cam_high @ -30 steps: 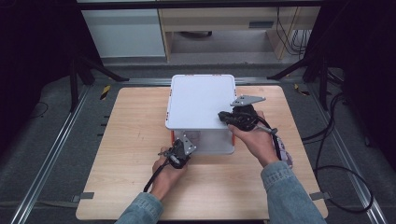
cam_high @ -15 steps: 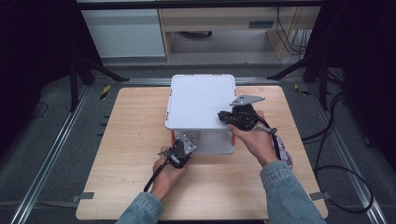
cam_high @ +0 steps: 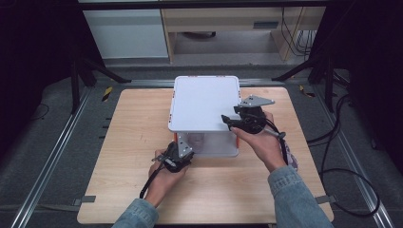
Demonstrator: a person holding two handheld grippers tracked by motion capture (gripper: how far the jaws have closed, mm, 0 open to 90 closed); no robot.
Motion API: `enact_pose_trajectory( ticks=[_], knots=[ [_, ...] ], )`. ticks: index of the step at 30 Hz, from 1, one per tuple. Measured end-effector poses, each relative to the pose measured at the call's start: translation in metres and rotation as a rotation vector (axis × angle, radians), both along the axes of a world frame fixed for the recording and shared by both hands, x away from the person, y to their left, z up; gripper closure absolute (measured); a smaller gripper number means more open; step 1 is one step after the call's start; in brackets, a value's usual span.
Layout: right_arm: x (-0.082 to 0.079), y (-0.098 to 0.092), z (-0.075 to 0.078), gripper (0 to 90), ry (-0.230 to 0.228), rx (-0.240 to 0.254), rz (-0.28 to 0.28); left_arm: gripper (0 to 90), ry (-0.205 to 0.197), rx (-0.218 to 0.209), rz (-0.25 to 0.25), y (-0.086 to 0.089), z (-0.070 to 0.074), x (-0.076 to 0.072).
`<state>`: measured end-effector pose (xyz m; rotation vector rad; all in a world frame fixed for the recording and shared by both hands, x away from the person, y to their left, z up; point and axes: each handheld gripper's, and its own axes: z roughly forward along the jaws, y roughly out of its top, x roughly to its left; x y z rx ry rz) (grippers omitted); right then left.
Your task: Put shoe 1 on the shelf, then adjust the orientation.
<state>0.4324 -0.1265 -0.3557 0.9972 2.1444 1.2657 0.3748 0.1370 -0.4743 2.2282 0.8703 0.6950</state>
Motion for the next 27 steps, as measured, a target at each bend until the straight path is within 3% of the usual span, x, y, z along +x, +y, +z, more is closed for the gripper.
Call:
enact_pose_trajectory(
  ticks=[7,10,16,18,23,27],
  knots=[
    [-0.013,-0.021,0.01,28.7,-0.024,0.039,-0.053,42.6,-0.012,-0.005,0.02,0.029,0.01,-0.015],
    [-0.02,-0.035,0.013,26.7,-0.031,0.049,-0.064,32.7,0.001,-0.038,0.053,0.042,0.009,-0.017],
    [-0.038,-0.062,0.019,35.7,-0.067,0.035,-0.098,19.3,0.004,-0.121,0.137,0.071,0.0,-0.019],
    [-0.049,-0.073,0.017,41.0,-0.078,0.016,-0.118,15.5,-0.009,-0.127,0.149,0.081,-0.001,-0.018],
    [-0.075,-0.104,0.0,52.1,-0.055,-0.027,-0.164,10.9,-0.021,-0.145,0.218,0.107,0.0,-0.013],
    [-0.09,-0.122,-0.028,59.2,-0.002,-0.057,-0.192,10.7,-0.008,-0.167,0.274,0.12,-0.002,-0.009]
  ],
)
